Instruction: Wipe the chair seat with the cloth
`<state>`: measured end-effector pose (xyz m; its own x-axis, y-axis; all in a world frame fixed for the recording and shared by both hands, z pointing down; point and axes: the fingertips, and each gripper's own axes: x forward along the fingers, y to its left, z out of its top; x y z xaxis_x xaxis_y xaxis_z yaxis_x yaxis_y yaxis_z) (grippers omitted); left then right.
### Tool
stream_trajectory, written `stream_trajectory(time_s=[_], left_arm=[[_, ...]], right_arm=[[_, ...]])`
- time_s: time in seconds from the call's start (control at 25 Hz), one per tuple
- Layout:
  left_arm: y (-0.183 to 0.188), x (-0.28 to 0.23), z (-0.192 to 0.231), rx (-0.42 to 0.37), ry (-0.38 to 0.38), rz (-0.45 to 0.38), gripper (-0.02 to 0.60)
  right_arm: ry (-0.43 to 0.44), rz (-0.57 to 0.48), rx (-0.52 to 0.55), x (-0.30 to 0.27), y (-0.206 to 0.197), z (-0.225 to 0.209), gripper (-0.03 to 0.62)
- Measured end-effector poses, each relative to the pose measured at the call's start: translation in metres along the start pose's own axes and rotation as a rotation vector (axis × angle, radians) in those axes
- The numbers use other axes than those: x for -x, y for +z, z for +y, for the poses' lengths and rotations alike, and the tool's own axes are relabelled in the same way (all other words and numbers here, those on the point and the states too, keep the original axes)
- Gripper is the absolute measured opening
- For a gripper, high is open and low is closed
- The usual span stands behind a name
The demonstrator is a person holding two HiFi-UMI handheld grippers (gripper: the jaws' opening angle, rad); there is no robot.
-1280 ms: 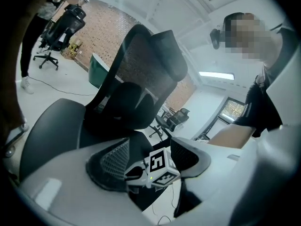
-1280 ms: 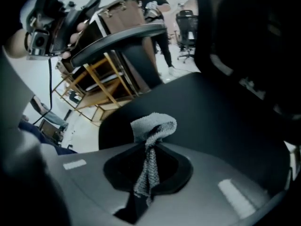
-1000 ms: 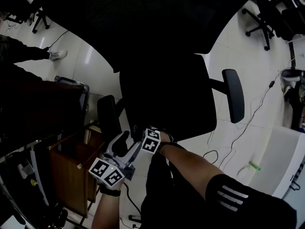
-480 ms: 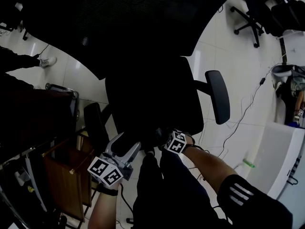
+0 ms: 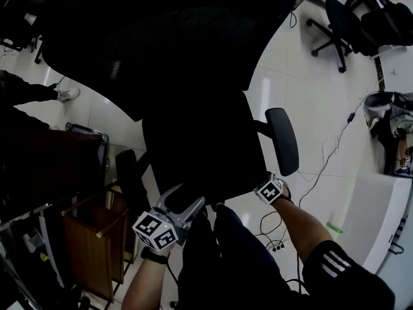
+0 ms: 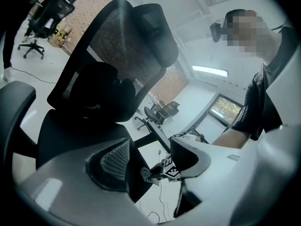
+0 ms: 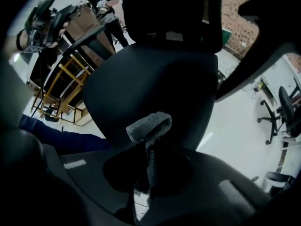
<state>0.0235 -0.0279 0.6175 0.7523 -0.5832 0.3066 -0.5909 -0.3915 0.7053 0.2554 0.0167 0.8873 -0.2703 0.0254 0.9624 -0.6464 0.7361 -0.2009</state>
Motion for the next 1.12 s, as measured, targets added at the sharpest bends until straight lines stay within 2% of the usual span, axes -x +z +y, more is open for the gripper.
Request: stream_trajectory(time_s=[0.12,0.32,0.4,0.56,0.76,0.92,1.12], left_arm=[[0.005,0.001,-0.002,-0.008,0.017,-0.002,0.295],[0.024,0.019,-0.011,-0.009,0.075,-0.025,0.295],[0.038,0.031,-0.017,-0.023,0.095,-0.048,0.295],[0.063,0.06,-0.038,-0.051,0.118,-0.089,0.295],[0.094,0.089,-0.072,-0.105,0.106,-0.151,0.295],[0.109,0.117,-0.112,-0.162,0.067,-0.199,0.295],[0.093,0.169,-0.165,-0.236,0.001,-0.245,0.295]], right_arm=[[0.026,-0.017,-0.119,0.007,0.003,0.0,0.028],[0.114,-0.266,-0.281,0.052,0.061,0.014,0.026],[0.17,-0.355,-0.255,0.08,0.091,0.032,0.026],[0.254,-0.5,-0.125,0.147,0.137,0.079,0.027],[0.35,-0.693,-0.117,0.239,0.186,0.122,0.027],[0.379,-0.822,-0.091,0.302,0.189,0.164,0.027],[0.386,-0.947,-0.181,0.351,0.166,0.224,0.027]])
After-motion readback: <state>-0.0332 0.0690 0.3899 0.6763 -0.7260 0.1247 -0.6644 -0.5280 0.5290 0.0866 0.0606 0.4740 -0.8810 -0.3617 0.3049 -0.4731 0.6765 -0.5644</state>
